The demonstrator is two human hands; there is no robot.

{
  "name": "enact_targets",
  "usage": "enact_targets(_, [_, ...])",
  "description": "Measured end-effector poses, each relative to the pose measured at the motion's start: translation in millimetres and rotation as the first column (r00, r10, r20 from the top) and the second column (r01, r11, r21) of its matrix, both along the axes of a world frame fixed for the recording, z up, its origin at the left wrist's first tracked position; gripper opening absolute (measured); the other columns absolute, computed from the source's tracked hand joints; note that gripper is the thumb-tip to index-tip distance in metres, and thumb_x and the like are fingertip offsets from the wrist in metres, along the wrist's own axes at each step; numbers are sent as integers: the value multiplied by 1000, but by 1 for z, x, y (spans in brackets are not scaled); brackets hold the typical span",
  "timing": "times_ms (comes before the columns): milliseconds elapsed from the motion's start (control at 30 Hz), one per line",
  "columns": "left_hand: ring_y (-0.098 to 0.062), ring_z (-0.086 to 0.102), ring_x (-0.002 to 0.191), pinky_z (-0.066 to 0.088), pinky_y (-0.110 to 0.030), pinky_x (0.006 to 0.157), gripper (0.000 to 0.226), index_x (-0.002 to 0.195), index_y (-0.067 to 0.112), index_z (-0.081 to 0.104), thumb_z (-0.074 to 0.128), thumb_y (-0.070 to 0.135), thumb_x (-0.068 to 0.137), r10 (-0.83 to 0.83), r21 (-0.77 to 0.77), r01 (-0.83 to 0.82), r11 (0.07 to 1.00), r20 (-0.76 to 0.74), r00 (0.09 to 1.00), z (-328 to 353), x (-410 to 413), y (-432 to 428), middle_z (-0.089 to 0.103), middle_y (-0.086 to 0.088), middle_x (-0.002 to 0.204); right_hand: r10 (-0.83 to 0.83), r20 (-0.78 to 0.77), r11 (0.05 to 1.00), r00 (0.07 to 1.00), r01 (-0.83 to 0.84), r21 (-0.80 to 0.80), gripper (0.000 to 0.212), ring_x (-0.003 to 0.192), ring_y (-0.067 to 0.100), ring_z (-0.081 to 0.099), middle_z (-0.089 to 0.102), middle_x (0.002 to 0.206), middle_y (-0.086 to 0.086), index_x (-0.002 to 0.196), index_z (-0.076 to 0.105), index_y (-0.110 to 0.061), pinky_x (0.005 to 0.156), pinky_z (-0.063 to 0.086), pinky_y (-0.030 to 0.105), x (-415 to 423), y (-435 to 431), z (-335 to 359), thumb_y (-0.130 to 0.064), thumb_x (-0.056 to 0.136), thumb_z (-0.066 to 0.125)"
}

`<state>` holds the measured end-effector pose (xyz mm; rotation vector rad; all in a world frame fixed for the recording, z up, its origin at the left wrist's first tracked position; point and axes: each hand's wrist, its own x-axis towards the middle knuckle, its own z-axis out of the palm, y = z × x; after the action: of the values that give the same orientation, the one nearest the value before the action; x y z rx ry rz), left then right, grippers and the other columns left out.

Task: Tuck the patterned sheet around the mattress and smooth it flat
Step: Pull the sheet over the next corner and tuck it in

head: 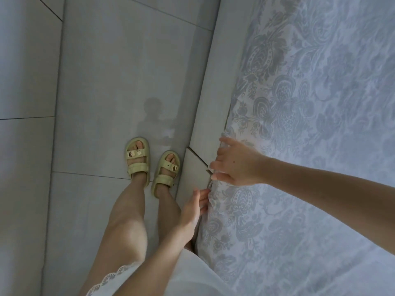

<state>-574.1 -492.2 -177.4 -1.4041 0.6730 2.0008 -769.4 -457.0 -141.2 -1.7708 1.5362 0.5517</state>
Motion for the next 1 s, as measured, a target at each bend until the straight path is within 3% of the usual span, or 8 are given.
enact_targets(67, [-8,59,98,44,-19,88,52,125,10,56,15,35,104,22,24,-22,999,11,1000,-9,4,7,64,1,111,54,-4,999,999,-54,0,73,90,21,62,68,80,-4,103,66,-20,111,21,47,8,13,-11,-50,89,1])
enact_targets(200, [-5,61,86,46,-13,66,53,118,14,60,16,40,103,-60,54,60,997,1,998,-18,-1,20,66,5,95,69,-59,997,996,-72,-41,63,70,21,59,63,64,-4,89,67,-15,91,37,39,13,9,-22,-49,94,14])
enact_targets(333, [-16,57,115,40,-34,106,56,128,32,56,22,61,94,-122,113,117,987,38,992,-18,1,44,63,0,123,80,-42,995,996,-82,-54,60,62,22,54,61,63,1,88,55,-13,76,27,33,21,12,-30,-52,98,11])
enact_targets(467, [-14,59,107,40,-29,101,58,128,26,56,19,57,97,-139,170,121,978,100,985,-25,0,39,62,-1,124,94,-84,995,992,-91,40,63,49,17,40,44,53,-1,82,58,-15,70,29,33,27,0,-46,-50,98,8])
enact_targets(600, [-24,50,125,36,-25,99,68,131,7,50,8,50,100,-341,96,336,937,39,939,-24,-13,6,52,-10,136,98,-111,992,989,-89,83,61,48,17,36,39,53,-1,91,58,-15,71,34,33,26,-7,-46,-49,99,9])
enact_targets(767, [-29,63,105,48,-34,94,77,114,-4,61,9,52,99,-284,-102,288,952,47,958,-30,-44,-64,64,-21,118,-192,-12,976,981,192,101,53,61,21,55,51,60,-1,125,51,-21,77,45,33,22,-16,-28,-46,100,12])
enact_targets(900, [-32,58,114,43,-37,100,73,122,-4,55,9,47,101,-230,-235,218,947,-25,973,-17,-93,-112,60,-22,124,-767,207,627,607,778,39,36,66,5,51,71,95,-1,130,52,-23,69,40,23,3,-24,11,-36,101,35])
enact_targets(1000, [-30,59,109,42,-36,98,67,120,-3,55,11,45,102,-239,-283,209,936,-75,968,5,-130,-143,61,-19,122,-918,277,282,283,958,-43,28,58,-9,51,71,98,-3,121,59,-20,69,45,20,-25,-27,39,-27,99,42])
